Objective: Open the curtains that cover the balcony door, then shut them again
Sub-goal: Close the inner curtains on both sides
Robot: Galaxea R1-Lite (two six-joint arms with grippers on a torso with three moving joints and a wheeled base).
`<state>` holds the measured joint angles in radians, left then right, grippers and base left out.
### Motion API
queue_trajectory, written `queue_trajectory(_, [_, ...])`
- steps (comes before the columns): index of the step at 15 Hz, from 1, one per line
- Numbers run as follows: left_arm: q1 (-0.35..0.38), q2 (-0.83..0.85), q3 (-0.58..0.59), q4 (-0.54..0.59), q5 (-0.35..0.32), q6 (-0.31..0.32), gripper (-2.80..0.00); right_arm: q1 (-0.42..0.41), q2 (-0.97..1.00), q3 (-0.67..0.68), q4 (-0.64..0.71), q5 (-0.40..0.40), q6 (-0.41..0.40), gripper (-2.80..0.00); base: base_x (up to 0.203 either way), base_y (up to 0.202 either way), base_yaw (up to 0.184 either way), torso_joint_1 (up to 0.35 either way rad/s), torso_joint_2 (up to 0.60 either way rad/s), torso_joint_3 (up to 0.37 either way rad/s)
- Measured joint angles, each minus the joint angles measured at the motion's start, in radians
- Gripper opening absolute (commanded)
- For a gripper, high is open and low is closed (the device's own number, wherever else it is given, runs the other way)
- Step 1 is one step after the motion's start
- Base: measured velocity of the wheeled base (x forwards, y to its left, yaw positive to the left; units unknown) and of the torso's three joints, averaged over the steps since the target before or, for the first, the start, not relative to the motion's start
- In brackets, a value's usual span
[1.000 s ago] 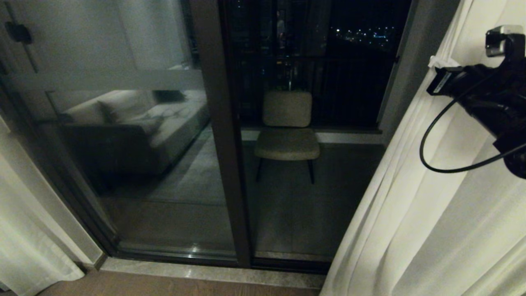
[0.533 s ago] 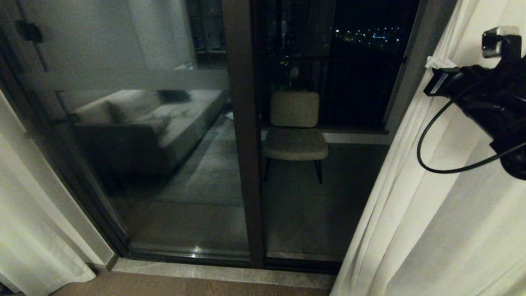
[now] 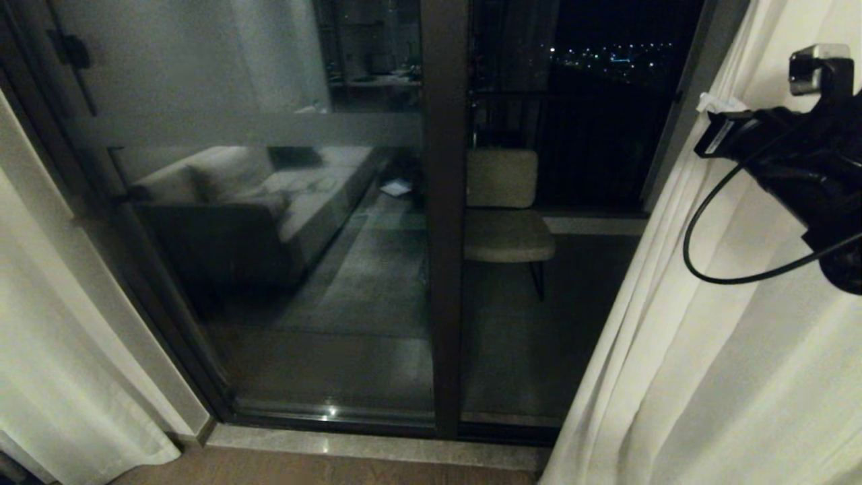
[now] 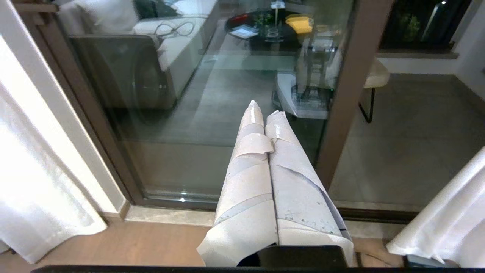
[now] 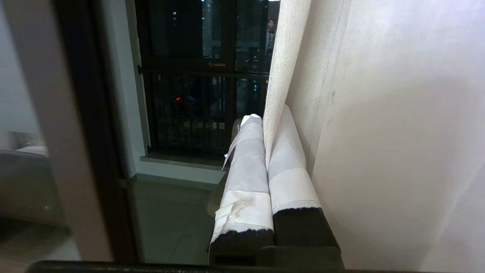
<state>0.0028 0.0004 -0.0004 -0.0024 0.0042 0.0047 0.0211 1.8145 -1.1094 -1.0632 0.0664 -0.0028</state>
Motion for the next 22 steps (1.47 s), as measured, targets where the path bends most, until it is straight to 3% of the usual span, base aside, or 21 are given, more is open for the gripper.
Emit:
queue_trajectory(15, [0.0, 0.0, 0.0, 0.001, 0.0, 0.002, -2.8, 0.031, 0.022, 0.0, -0.044, 0.0, 0.0, -2.8, 0.0, 0.187, -0.001, 0.003, 0.0, 0.002])
queue_trajectory(22, [0.0, 0.0, 0.0, 0.001, 0.0, 0.0, -2.8, 0.034, 0.105, -0.089, -0.058, 0.002, 0.004, -2.8, 0.0, 0.184, -0.001, 0.003, 0.0, 0.005])
